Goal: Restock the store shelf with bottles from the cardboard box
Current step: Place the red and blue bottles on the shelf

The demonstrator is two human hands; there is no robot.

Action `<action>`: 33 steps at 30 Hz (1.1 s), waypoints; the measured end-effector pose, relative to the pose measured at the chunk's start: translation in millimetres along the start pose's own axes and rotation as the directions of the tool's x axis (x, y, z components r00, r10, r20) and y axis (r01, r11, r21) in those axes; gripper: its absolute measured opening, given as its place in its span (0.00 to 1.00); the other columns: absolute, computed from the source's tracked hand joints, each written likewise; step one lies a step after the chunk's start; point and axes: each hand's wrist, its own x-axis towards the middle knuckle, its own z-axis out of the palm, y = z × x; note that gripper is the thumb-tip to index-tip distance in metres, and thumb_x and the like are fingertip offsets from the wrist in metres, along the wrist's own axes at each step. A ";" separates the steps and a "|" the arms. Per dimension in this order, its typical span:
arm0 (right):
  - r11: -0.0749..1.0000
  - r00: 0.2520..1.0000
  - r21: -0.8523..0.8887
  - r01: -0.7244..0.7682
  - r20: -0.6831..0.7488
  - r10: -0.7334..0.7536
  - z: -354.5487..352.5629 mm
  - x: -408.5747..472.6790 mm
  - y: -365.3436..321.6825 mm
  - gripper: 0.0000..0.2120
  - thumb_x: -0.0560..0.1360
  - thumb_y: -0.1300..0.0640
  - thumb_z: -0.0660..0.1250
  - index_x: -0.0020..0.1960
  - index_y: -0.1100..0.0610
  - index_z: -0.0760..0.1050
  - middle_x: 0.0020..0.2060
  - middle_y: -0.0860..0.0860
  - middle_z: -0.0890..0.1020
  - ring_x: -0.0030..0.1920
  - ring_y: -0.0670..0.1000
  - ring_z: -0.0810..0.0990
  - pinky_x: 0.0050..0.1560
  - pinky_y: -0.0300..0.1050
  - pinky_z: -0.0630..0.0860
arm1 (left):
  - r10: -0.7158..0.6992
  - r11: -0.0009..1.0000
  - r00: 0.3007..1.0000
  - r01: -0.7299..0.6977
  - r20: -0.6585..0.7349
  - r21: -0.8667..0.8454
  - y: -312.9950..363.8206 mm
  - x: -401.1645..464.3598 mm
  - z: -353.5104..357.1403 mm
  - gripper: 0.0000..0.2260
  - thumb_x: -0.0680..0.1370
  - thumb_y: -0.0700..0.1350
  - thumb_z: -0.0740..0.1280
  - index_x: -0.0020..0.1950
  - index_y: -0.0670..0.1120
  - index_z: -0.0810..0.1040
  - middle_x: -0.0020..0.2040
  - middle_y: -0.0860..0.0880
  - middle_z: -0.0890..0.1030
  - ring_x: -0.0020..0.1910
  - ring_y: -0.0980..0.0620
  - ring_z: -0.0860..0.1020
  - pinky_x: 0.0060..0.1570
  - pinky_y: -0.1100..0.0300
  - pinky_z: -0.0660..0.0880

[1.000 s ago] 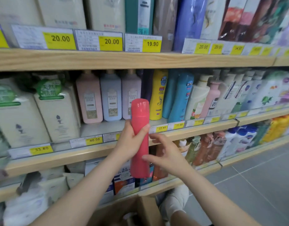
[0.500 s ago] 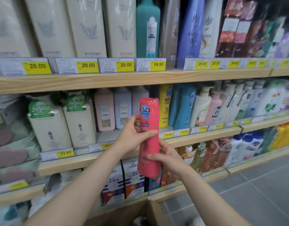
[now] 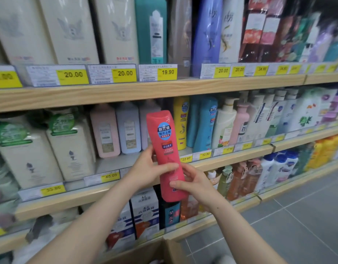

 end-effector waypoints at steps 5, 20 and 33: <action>1.000 0.987 0.020 0.004 -0.161 -0.001 -17.0 14.7 -0.7 0.24 0.64 0.61 0.77 0.57 0.52 0.73 0.54 0.52 0.81 0.52 0.49 0.82 0.51 0.46 0.80 | 0.077 0.997 0.997 -0.077 -0.008 -0.005 -3.7 25.5 14.1 0.22 0.67 0.38 0.76 0.54 0.55 0.72 0.51 0.54 0.81 0.47 0.61 0.81 0.45 0.69 0.77; 0.632 0.835 -0.767 -0.112 -0.418 -0.359 -113.6 59.3 43.2 0.19 0.76 0.64 0.60 0.67 0.59 0.69 0.66 0.52 0.70 0.66 0.53 0.66 0.71 0.52 0.61 | 0.298 0.926 0.949 -0.261 -0.102 0.274 -20.6 122.1 57.5 0.25 0.65 0.48 0.75 0.59 0.55 0.69 0.54 0.56 0.80 0.53 0.59 0.78 0.55 0.57 0.75; 0.665 0.810 -0.738 -0.112 -0.455 -0.369 -112.2 64.3 45.9 0.20 0.73 0.65 0.61 0.65 0.59 0.69 0.64 0.51 0.69 0.66 0.50 0.67 0.64 0.42 0.66 | 0.115 0.947 0.989 -0.081 -0.092 0.310 -43.1 150.7 63.1 0.27 0.70 0.50 0.74 0.65 0.50 0.67 0.55 0.55 0.78 0.48 0.58 0.77 0.48 0.66 0.71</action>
